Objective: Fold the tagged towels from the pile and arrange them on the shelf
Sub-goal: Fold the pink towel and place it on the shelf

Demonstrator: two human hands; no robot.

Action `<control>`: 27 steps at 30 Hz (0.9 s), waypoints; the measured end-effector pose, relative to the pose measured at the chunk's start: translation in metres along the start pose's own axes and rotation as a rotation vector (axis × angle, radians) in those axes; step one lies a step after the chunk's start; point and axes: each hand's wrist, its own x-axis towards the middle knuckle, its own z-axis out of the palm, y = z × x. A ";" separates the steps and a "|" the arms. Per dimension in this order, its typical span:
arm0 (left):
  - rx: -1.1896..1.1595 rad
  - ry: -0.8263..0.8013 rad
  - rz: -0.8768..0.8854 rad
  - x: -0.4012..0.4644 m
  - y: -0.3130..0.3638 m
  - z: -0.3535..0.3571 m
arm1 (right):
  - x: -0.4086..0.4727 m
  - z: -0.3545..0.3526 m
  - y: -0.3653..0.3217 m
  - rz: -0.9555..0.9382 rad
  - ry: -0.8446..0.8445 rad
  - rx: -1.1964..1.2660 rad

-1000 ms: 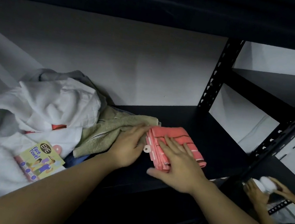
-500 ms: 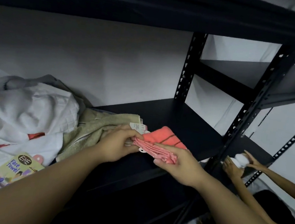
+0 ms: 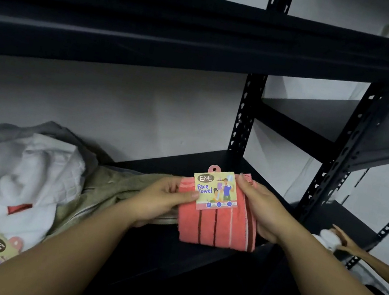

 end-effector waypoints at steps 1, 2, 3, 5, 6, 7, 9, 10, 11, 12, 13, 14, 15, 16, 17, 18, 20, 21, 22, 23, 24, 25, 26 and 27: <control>-0.027 0.031 -0.003 0.006 -0.001 0.002 | 0.008 -0.006 -0.001 0.011 0.005 -0.018; -0.064 0.084 -0.004 0.014 -0.002 0.004 | 0.018 -0.011 -0.002 0.017 0.007 -0.042; -0.110 0.142 0.004 0.023 -0.004 0.006 | 0.027 -0.018 -0.003 0.020 0.001 -0.065; -0.186 0.266 0.045 0.044 -0.009 0.009 | 0.045 -0.031 -0.004 0.021 -0.014 -0.075; -0.185 0.329 0.059 0.052 -0.009 0.009 | 0.053 -0.036 -0.002 0.028 -0.011 -0.070; -0.151 0.406 0.055 0.063 -0.010 0.010 | 0.061 -0.043 0.000 0.041 0.000 -0.068; -0.027 0.554 0.011 0.080 -0.010 0.012 | 0.077 -0.055 0.005 0.055 0.034 -0.100; 0.072 0.616 -0.025 0.089 -0.010 0.012 | 0.085 -0.060 0.007 0.052 0.050 -0.131; 0.179 0.654 -0.075 0.096 -0.012 0.011 | 0.092 -0.064 0.010 0.047 0.069 -0.159; 0.248 0.660 -0.132 0.104 -0.014 0.009 | 0.100 -0.067 0.011 0.043 0.093 -0.187; 0.253 0.646 -0.187 0.111 -0.015 0.008 | 0.109 -0.071 0.012 0.039 0.126 -0.219; 0.207 0.627 -0.241 0.118 -0.016 0.007 | 0.118 -0.075 0.014 0.033 0.162 -0.263; 0.167 0.595 -0.289 0.123 -0.016 0.007 | 0.129 -0.078 0.017 0.024 0.198 -0.319; 0.167 0.571 -0.314 0.127 -0.017 0.006 | 0.139 -0.081 0.019 0.012 0.228 -0.388; 0.209 0.568 -0.320 0.132 -0.020 0.001 | 0.148 -0.083 0.021 -0.002 0.250 -0.465; 0.268 0.569 -0.310 0.135 -0.022 -0.002 | 0.155 -0.084 0.021 -0.012 0.269 -0.536; 0.432 0.563 -0.279 0.137 -0.028 -0.010 | 0.166 -0.085 0.019 -0.017 0.294 -0.631; 0.522 0.555 -0.255 0.136 -0.031 -0.014 | 0.169 -0.085 0.018 -0.024 0.303 -0.673; 0.608 0.546 -0.231 0.132 -0.031 -0.016 | 0.173 -0.084 0.017 -0.040 0.310 -0.738; 0.701 0.535 -0.200 0.128 -0.030 -0.017 | 0.175 -0.082 0.016 -0.055 0.311 -0.829; 0.808 0.525 -0.155 0.122 -0.027 -0.018 | 0.174 -0.078 0.016 -0.069 0.299 -0.942; 0.927 0.521 -0.097 0.117 -0.026 -0.020 | 0.172 -0.071 0.015 -0.088 0.265 -1.060; 1.040 0.516 -0.052 0.112 -0.026 -0.024 | 0.168 -0.063 0.016 -0.110 0.213 -1.161; 1.142 0.512 -0.046 0.106 -0.025 -0.028 | 0.163 -0.054 0.018 -0.127 0.147 -1.233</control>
